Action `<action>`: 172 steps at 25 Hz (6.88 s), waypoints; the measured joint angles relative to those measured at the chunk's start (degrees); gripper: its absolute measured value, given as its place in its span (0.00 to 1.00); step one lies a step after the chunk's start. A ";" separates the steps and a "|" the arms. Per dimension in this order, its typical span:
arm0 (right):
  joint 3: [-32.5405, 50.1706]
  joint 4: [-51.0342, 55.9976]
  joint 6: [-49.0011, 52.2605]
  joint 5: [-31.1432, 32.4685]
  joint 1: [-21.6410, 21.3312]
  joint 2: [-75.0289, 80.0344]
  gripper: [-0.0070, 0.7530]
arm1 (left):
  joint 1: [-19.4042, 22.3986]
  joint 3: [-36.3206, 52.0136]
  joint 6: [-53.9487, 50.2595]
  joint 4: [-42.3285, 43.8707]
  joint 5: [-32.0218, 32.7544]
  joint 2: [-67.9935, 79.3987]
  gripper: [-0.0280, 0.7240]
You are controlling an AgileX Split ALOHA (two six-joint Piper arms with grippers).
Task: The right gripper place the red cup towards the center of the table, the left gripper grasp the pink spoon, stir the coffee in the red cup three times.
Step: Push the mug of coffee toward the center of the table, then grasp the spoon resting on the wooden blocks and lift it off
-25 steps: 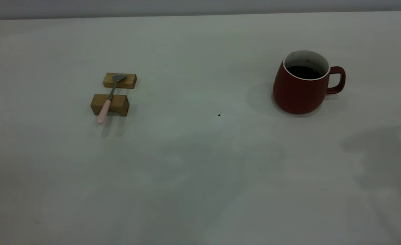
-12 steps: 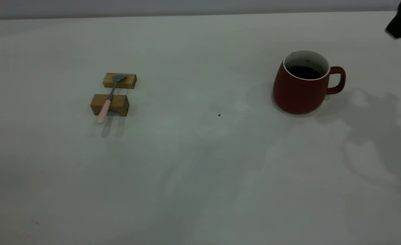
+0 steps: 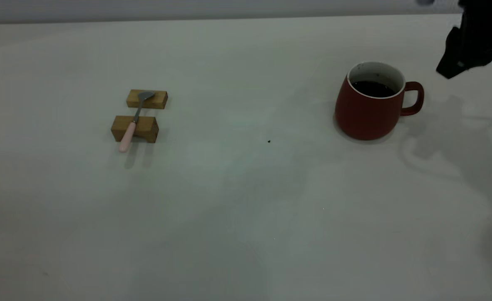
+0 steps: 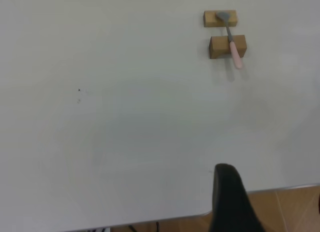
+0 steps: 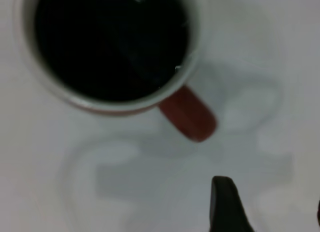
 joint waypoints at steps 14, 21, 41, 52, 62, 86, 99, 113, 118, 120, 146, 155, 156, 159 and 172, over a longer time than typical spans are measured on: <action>0.00 26.72 -39.01 -2.59 0.00 6.34 0.62 | 0.00 0.00 0.00 0.00 0.00 0.00 0.69; -0.02 41.77 -53.62 -3.50 0.06 8.82 0.62 | 0.00 0.00 0.00 0.00 0.00 0.00 0.69; -10.86 51.08 -54.62 -3.39 16.97 14.35 0.62 | 0.00 0.00 0.00 0.05 0.00 0.00 0.69; -10.67 51.47 -47.72 -1.59 17.02 10.48 0.62 | 0.00 0.00 0.00 0.05 0.00 0.00 0.69; 9.49 47.59 0.16 3.99 11.45 -24.33 0.61 | 0.00 0.00 0.00 0.05 0.00 0.00 0.69; 38.30 -14.64 65.31 46.60 2.28 -93.82 0.61 | 0.00 0.00 0.00 0.05 0.00 0.00 0.69; 38.34 -14.93 65.59 46.94 3.05 -112.18 0.61 | 0.00 0.00 0.00 0.05 0.00 0.00 0.69; 38.34 -14.69 65.65 47.26 3.41 -118.12 0.61 | 0.00 0.00 0.00 0.05 0.00 0.00 0.69; 38.34 -14.63 65.65 47.30 3.41 -118.15 0.61 | 0.00 0.00 0.00 0.05 0.00 0.00 0.69; 38.34 -14.63 65.65 47.37 3.41 -118.15 0.61 | 0.00 0.00 0.00 0.05 0.00 0.00 0.69; 38.34 -14.63 65.65 47.39 3.41 -118.15 0.61 | 0.00 -7.13 -4.62 0.05 -10.37 35.83 0.83; 38.34 -14.63 65.65 47.39 3.41 -118.15 0.61 | 0.00 -13.18 -6.55 -2.31 -25.51 71.36 0.83; 38.34 -14.63 65.65 47.39 3.41 -118.15 0.61 | 0.00 -13.95 -6.84 -2.53 -26.90 74.32 0.83; 38.34 -14.63 65.65 47.39 3.41 -118.15 0.61 | 0.00 -17.13 -7.29 -3.47 -30.93 84.12 0.83; 38.34 -14.63 65.65 47.39 3.41 -118.19 0.61 | -1.16 -32.35 -7.92 -6.63 -37.92 112.82 0.83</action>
